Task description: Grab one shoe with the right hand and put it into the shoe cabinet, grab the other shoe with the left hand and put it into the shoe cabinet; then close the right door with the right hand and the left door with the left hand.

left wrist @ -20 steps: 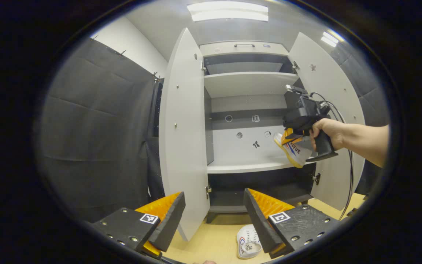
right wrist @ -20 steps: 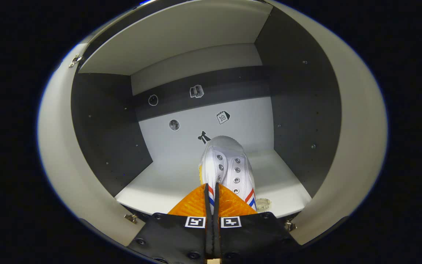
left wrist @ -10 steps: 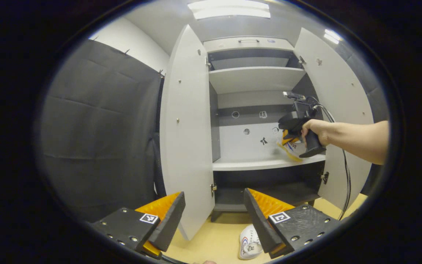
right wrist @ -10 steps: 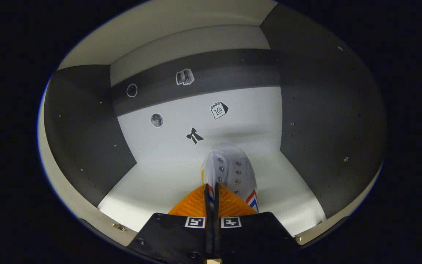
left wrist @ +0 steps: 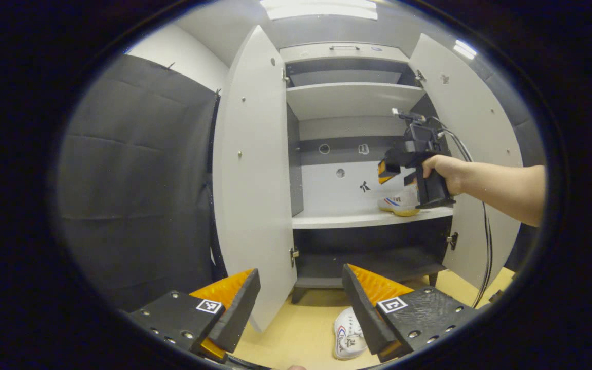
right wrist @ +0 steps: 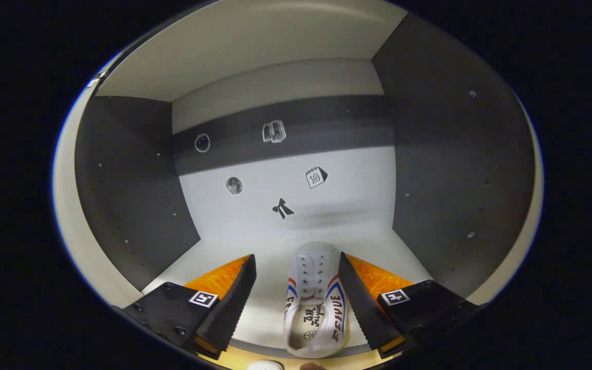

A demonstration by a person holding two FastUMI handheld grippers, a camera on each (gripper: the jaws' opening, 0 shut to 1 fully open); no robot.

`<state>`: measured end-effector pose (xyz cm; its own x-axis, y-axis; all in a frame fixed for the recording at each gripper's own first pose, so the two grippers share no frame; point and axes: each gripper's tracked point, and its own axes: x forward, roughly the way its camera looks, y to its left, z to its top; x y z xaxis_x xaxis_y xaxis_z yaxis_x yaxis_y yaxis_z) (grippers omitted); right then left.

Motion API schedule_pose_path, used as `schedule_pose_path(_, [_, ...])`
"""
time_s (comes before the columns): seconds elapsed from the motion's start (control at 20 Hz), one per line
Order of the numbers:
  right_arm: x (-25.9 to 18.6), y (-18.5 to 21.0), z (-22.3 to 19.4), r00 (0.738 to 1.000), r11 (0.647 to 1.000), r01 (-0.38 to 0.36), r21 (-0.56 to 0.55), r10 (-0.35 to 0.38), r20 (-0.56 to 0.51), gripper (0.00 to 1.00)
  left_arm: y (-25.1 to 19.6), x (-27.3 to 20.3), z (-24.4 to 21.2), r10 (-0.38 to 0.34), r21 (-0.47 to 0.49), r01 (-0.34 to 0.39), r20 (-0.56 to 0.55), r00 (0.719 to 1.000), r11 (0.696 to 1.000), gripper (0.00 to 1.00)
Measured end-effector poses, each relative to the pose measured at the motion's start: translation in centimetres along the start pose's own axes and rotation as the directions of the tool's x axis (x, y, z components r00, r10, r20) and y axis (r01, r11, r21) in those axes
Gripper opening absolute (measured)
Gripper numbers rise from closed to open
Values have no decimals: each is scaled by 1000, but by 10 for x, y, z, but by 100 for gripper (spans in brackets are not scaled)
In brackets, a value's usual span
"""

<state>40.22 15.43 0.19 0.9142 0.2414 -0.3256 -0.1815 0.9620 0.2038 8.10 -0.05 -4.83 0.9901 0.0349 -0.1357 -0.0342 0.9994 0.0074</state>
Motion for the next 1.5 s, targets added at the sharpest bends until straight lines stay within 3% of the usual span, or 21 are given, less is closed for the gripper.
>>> schedule_pose_path(0.3, [-97, -2, 15, 988, 995, -17, -98, 32, 153, 98, -17, 13, -12, -111, -27, 110, -49, 993, 994, 93])
schedule_pose_path(0.85, [-232, -38, -36, 980, 995, 13, -95, 6, 197, 98, -53, 39, -45, -259, -24, 258, -121, 958, 966, 93])
schedule_pose_path(1.25, [-307, -59, -96, 986, 988, 74, -135, -52, 157, 98, -85, 77, -137, -326, -44, 328, -297, 898, 944, 93])
schedule_pose_path(1.5, [-329, -75, -124, 989, 987, 111, -115, -99, 107, 98, -90, 86, -214, -316, -80, 314, -454, 833, 946, 93])
